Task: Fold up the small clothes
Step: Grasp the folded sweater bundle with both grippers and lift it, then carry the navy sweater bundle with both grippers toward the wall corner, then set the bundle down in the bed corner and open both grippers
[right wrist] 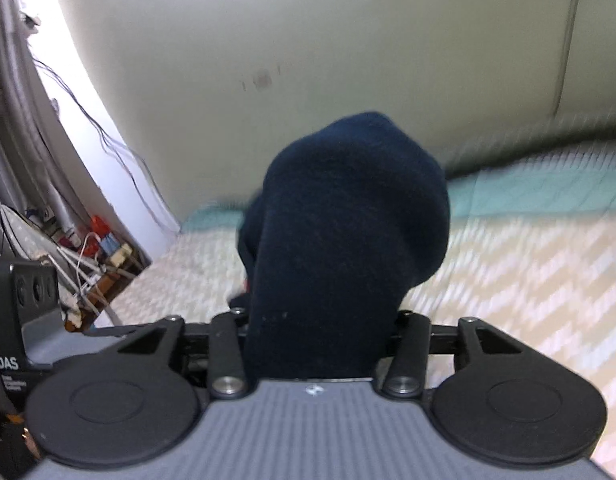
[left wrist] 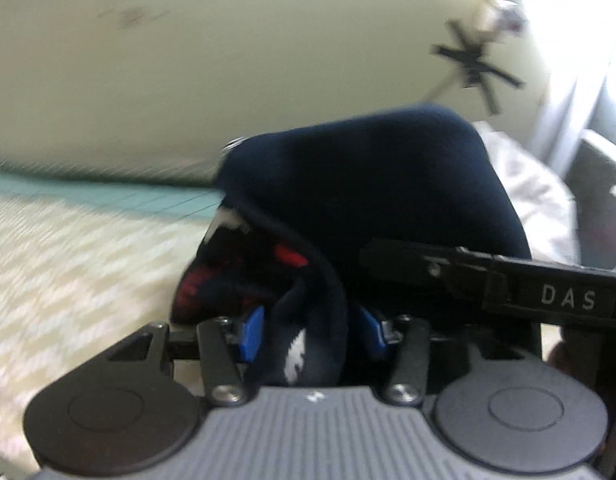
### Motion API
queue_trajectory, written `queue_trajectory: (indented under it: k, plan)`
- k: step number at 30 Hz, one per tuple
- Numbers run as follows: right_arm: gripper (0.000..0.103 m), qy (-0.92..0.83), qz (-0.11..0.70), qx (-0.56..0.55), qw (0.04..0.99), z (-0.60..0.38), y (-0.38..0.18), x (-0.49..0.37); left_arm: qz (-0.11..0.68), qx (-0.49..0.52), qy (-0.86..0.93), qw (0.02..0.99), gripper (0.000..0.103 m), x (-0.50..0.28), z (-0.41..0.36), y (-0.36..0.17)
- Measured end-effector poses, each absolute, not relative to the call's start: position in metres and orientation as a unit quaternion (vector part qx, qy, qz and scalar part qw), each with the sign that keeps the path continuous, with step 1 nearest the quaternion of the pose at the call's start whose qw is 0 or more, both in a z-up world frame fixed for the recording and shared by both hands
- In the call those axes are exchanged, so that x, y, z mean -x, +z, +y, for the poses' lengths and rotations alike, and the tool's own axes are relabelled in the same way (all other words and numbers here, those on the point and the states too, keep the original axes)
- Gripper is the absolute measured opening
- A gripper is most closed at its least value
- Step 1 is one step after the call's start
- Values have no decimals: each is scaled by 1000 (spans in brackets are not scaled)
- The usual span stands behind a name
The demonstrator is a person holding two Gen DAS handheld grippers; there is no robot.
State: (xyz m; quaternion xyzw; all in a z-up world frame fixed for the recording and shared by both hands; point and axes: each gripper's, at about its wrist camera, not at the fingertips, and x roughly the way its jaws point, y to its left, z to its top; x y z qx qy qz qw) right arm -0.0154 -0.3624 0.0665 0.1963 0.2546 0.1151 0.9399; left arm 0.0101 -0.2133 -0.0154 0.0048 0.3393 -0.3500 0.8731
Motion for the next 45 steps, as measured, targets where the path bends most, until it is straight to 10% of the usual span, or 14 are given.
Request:
queue_trajectory:
  k: [9, 15, 17, 22, 28, 45]
  plan:
    - [45, 22, 117, -231, 966, -538, 153, 60, 247, -25, -466, 849, 49, -25, -397, 76]
    - [46, -60, 138, -335, 930, -657, 115, 48, 305, -66, -448, 838, 61, -65, -517, 39]
    - [29, -98, 174, -370, 907, -684, 81, 34, 327, -93, -416, 843, 73, -79, -543, 13]
    - [34, -130, 183, -299, 927, -670, 78, 16, 318, -73, -383, 864, 100, -92, -542, -3]
    - [59, -180, 132, -225, 949, -635, 87, 35, 281, -100, -374, 878, 100, -69, -500, 7]
    - [63, -260, 167, -197, 930, -499, 38, 173, 273, -118, -329, 896, 103, 41, -343, -55]
